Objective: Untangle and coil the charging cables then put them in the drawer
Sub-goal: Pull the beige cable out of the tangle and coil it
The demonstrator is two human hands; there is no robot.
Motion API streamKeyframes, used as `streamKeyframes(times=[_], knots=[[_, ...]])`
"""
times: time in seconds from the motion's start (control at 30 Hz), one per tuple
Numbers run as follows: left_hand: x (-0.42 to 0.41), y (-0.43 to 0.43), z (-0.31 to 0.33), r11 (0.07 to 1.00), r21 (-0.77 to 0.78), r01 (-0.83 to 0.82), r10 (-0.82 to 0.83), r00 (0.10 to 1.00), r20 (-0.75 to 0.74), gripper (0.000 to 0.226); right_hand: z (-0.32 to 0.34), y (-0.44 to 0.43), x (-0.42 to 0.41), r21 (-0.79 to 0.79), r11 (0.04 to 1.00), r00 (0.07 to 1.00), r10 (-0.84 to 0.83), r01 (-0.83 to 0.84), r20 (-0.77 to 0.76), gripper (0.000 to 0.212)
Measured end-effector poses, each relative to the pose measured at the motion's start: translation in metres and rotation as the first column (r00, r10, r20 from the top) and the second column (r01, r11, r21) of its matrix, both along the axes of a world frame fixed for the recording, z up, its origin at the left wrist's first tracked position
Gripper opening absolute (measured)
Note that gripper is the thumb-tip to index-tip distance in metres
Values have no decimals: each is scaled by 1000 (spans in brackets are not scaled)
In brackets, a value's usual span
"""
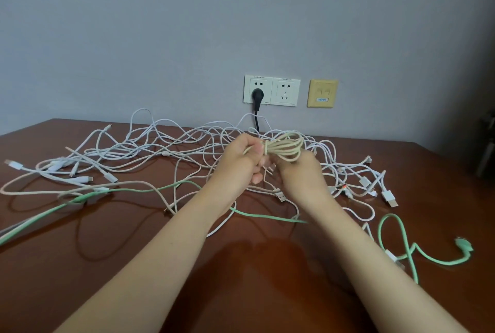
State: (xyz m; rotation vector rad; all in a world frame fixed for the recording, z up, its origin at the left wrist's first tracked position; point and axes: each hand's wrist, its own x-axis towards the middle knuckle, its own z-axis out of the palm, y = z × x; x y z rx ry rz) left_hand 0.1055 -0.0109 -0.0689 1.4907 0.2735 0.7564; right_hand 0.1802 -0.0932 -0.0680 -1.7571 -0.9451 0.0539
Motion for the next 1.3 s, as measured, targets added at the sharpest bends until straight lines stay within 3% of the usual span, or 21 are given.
streamKeyframes(times=[0.07,0.2,0.37,0.57,0.7,0.8,1.0,1.17,1.3], knots=[[3,2,-2,990,43,-132,132,991,-1,27,-5,2,-5,-102,994,988,-21,37,156,32],[4,5,-9,853,382,-356,408,911,-62,12,-8,1,-20,-300,938,859,5,174,512,33],[-3,3,-4,773,459,-438,496,868,-7,4,8,-14,-25,-227,962,738,42,154,674,27],[-6,2,-1,739,554,-383,446,895,25,7,10,-15,-11,-26,977,535,-92,210,840,35],[-10,2,0,704,646,-295,386,923,1,15,12,-16,-6,-57,987,682,-63,152,729,34],[-11,-1,1,684,690,-237,342,939,-17,31,14,-19,-3,1,988,702,-112,156,703,32],[-14,-3,1,702,699,-137,226,973,-37,32,18,-24,1,11,998,886,-59,61,459,19],[-15,-5,1,720,688,-94,178,983,-51,27,18,-24,-1,56,996,917,-91,76,389,34],[-16,-6,1,730,680,-68,154,986,-66,21,17,-22,-3,92,990,901,-132,103,413,24]])
